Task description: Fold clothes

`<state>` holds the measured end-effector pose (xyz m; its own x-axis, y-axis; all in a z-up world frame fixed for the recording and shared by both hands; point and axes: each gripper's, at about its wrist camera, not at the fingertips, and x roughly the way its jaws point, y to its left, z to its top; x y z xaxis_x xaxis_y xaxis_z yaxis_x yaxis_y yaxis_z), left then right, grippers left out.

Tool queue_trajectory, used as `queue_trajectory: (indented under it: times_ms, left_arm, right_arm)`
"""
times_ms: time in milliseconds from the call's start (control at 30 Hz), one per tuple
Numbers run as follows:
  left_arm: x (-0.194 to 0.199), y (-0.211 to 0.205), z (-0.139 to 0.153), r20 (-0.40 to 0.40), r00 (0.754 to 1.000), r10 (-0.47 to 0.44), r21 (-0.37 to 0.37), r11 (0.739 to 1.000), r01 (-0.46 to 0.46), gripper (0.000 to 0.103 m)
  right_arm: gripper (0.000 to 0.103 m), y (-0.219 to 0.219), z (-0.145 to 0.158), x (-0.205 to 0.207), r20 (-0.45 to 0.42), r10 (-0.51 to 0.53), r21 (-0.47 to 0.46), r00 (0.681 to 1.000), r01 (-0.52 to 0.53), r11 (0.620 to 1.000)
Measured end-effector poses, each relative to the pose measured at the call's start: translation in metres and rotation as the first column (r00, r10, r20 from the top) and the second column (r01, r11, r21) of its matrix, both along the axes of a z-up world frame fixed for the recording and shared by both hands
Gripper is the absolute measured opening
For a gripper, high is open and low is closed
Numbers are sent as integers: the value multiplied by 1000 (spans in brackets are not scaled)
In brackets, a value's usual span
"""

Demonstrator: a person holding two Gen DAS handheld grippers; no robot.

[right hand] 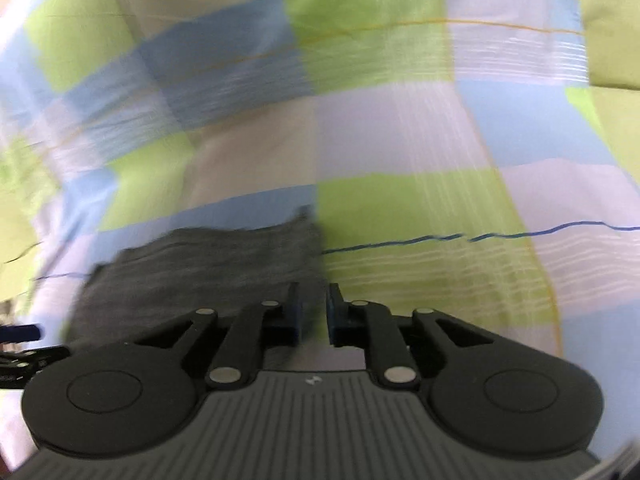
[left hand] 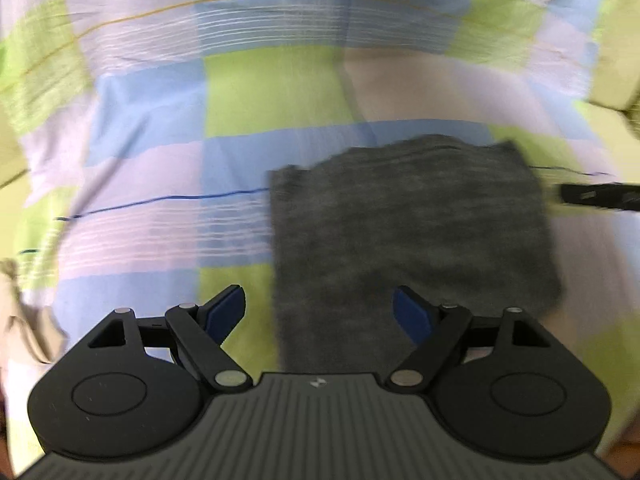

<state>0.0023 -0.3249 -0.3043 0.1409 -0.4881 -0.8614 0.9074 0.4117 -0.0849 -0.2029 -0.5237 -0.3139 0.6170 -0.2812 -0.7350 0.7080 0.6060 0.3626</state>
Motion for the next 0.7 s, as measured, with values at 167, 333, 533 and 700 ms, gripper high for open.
queue_trajectory:
  times_ms: [167, 333, 533, 700]
  left_arm:
    - [-12, -32, -21, -66, 988, -141, -67, 988, 137, 83]
    - [3, -37, -36, -175, 977, -119, -68, 992, 108, 81]
    - [43, -54, -17, -128, 986, -110, -139, 986, 93, 82]
    - [86, -85, -52, -211, 977, 9, -8, 1000, -11, 82]
  right_arm:
    - [19, 28, -21, 22, 32, 101, 87, 994, -104, 991]
    - [10, 19, -38, 15, -67, 32, 97, 997, -25, 995]
    - [22, 10, -8, 13, -3, 15, 22, 1000, -14, 1000]
    - [22, -16, -24, 33, -47, -58, 22, 997, 59, 998]
